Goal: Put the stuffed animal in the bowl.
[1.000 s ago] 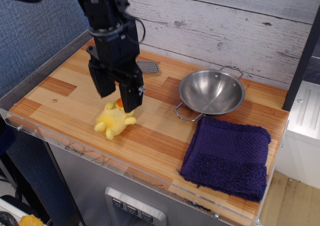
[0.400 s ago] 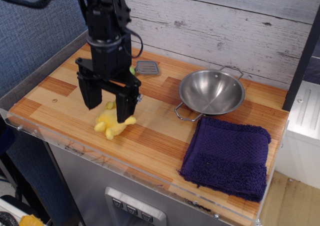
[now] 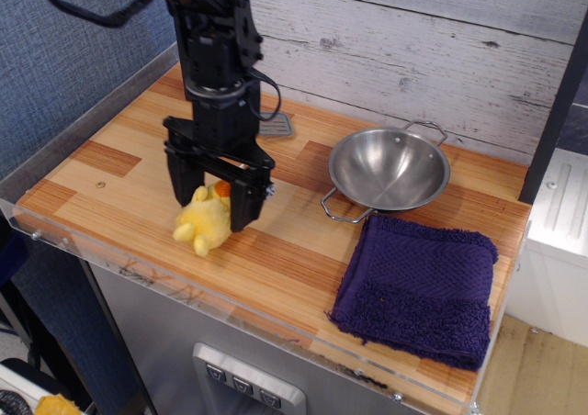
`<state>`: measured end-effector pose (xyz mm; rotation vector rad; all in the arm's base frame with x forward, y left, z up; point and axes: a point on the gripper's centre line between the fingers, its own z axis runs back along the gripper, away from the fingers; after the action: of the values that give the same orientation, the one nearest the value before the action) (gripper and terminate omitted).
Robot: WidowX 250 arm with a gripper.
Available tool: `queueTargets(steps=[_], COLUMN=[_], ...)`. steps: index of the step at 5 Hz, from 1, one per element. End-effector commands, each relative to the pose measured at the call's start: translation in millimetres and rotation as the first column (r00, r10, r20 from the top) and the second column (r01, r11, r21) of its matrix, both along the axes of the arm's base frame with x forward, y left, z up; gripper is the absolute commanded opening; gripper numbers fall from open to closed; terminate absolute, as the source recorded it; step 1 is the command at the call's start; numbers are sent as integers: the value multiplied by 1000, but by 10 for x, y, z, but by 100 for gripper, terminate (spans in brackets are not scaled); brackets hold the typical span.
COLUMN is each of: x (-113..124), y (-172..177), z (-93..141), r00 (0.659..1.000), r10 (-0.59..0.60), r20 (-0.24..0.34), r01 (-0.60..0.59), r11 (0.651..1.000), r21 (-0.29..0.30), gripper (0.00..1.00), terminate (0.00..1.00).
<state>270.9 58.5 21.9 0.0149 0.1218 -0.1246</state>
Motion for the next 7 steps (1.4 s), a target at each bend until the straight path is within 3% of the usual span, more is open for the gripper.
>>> queueTargets(steps=[1, 4, 6, 7], x=[129, 152, 191, 295], y=[-34, -6, 78, 17], z=[104, 289, 895, 1102], r00=[999, 986, 947, 922], r10=[-32, -133, -227, -247], r20=[43, 101, 229, 297], r01=[31, 132, 204, 221], r11=[999, 991, 972, 968], r21=[25, 23, 120, 119], gripper=[0, 0, 0, 0], terminate=[0, 0, 0, 0])
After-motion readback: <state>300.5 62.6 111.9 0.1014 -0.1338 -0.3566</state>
